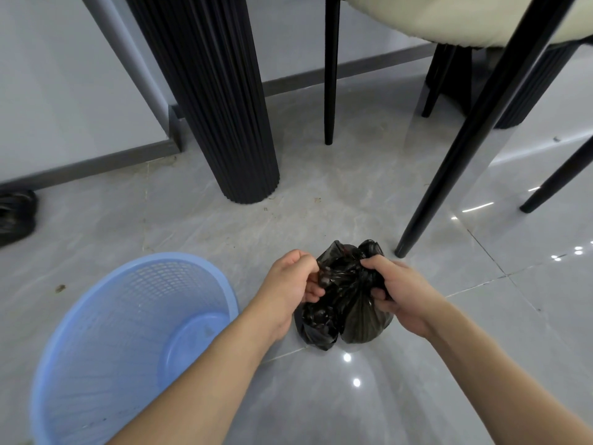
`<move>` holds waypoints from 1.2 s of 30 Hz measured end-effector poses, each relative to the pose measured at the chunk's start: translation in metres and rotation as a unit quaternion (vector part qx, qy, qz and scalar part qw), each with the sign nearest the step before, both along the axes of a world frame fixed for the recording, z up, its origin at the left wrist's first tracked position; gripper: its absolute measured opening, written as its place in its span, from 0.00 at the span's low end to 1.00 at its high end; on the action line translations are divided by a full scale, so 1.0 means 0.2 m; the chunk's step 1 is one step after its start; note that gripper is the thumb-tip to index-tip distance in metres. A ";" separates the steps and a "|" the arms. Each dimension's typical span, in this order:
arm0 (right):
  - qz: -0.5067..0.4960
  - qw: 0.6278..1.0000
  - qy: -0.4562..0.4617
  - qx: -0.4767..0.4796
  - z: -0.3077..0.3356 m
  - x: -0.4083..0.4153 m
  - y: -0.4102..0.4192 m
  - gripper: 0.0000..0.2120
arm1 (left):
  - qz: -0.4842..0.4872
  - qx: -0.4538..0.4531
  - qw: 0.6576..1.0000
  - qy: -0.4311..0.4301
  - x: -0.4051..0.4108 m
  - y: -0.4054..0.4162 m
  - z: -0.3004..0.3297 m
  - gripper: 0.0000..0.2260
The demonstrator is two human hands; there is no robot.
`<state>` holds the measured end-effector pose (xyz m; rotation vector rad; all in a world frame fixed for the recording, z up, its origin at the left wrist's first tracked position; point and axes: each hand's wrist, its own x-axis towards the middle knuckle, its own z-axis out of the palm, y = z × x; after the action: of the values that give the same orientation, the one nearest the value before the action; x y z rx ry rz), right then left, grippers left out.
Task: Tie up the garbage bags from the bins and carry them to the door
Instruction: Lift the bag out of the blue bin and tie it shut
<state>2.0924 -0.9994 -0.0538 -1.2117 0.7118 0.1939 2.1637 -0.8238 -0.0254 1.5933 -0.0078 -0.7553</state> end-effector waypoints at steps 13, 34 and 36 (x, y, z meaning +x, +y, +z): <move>0.037 0.980 -0.035 0.191 0.06 -0.01 -0.03 0.08 | -0.191 0.236 0.924 -0.233 0.04 -0.03 -0.11 0.02; 0.025 0.996 0.022 -0.083 0.00 0.03 0.01 0.11 | -0.079 0.203 0.915 -0.341 -0.04 0.03 -0.06 0.07; 0.034 0.991 0.024 -0.126 -0.01 0.04 0.02 0.11 | -0.076 0.210 0.922 -0.317 -0.03 0.03 -0.08 0.08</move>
<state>2.0994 -0.9950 -0.0551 -1.4780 0.7535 0.1939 2.1572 -0.8171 -0.0410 2.2145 -0.4742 -0.3339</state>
